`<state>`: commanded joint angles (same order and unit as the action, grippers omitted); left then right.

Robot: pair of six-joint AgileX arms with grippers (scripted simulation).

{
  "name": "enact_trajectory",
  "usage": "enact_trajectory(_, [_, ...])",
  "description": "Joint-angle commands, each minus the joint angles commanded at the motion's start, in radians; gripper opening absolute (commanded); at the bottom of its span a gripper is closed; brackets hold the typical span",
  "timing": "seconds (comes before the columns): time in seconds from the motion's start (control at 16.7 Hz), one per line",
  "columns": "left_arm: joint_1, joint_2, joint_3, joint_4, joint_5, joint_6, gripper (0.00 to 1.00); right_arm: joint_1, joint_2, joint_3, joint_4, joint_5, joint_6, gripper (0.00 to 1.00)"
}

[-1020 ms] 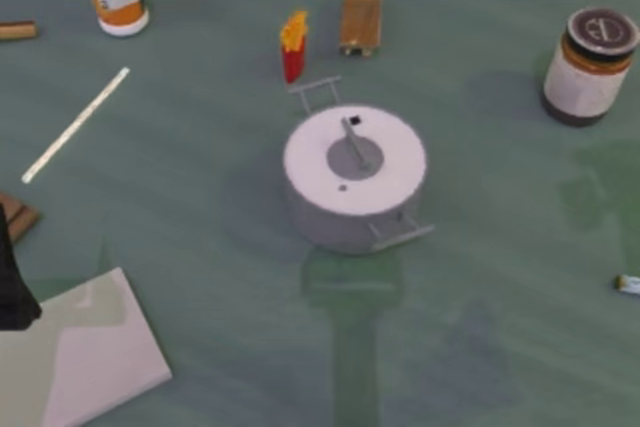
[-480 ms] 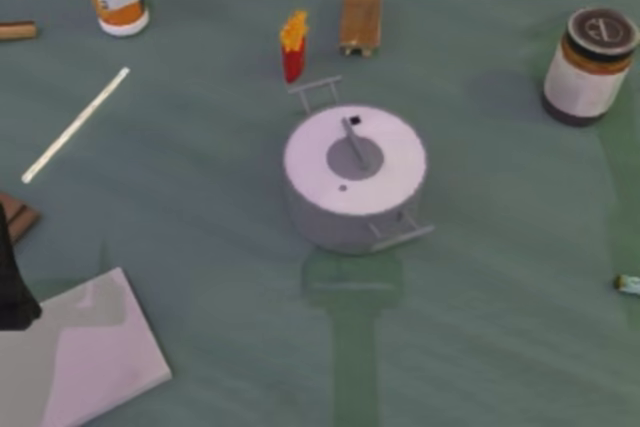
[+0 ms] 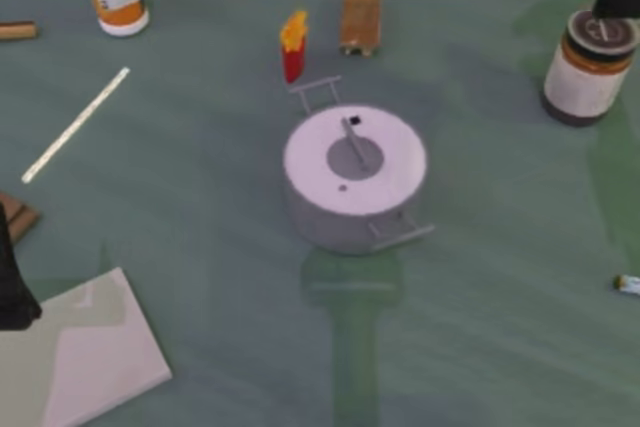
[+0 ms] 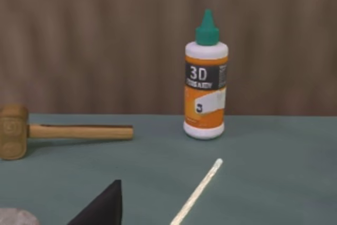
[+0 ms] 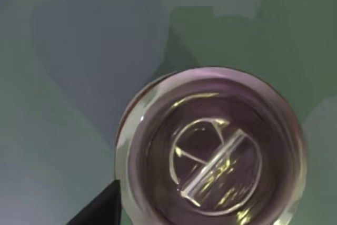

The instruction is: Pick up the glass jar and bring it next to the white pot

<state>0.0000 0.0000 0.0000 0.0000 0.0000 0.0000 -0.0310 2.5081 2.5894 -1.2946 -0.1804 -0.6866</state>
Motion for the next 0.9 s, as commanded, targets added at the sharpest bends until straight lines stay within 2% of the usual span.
enact_trajectory(0.24, [0.0,0.0,0.0,0.0,0.0,0.0,1.0,0.008,0.131,0.077,-0.074,-0.013,-0.038,1.0])
enact_trajectory(0.54, [0.0,0.0,0.0,0.0,0.0,0.0,1.0,0.009,0.137,0.081,-0.078,-0.014,-0.04,1.0])
enact_trajectory(0.9, [0.0,0.0,0.0,0.0,0.0,0.0,1.0,0.017,0.15,0.012,0.006,-0.012,-0.032,1.0])
